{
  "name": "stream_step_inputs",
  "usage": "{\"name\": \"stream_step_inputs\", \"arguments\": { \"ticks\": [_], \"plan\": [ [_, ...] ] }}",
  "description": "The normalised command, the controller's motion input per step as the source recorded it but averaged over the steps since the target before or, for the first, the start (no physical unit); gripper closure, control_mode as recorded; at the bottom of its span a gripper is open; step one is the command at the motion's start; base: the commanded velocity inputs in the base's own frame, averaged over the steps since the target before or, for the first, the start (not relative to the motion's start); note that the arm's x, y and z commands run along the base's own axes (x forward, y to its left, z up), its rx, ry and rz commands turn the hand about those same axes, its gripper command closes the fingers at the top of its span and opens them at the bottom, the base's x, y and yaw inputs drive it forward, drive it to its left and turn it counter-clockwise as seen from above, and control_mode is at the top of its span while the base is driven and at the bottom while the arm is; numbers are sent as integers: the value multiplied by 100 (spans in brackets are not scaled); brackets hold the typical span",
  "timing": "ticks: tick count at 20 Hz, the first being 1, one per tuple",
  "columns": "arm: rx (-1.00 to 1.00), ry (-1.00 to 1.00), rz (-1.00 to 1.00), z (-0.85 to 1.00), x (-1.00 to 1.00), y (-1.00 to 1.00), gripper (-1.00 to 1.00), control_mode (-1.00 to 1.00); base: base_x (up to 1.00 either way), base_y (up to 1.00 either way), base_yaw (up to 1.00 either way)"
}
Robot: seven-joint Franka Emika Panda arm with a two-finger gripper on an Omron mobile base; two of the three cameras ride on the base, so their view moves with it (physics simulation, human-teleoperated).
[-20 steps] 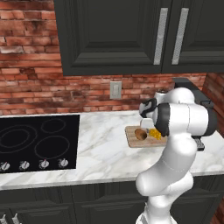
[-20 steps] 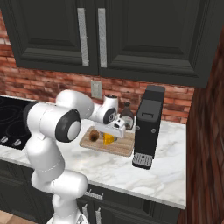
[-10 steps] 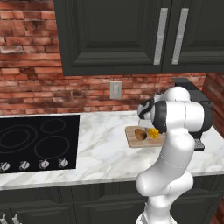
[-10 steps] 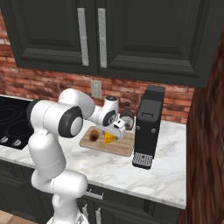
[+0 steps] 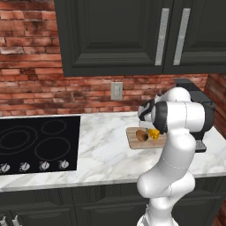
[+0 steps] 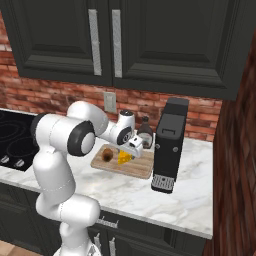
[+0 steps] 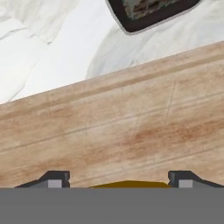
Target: Retrieve the reheated potato from the microwave, then place the potato, cheese, and condiment on the cutting board.
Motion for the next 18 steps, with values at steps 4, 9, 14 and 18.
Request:
{"name": "stream_step_inputs", "arguments": {
  "ticks": [4, 9, 14, 18],
  "plan": [
    [0, -1, -1, -26, 14, 33, 100, -100, 0, 0, 0],
    [0, -4, -1, -14, 5, 42, 100, -100, 0, 0, 0],
    [0, -2, -2, -27, 4, 36, 100, -100, 0, 0, 0],
    [0, 0, -3, -37, 10, 6, 100, -100, 0, 0, 0]
  ]
}}
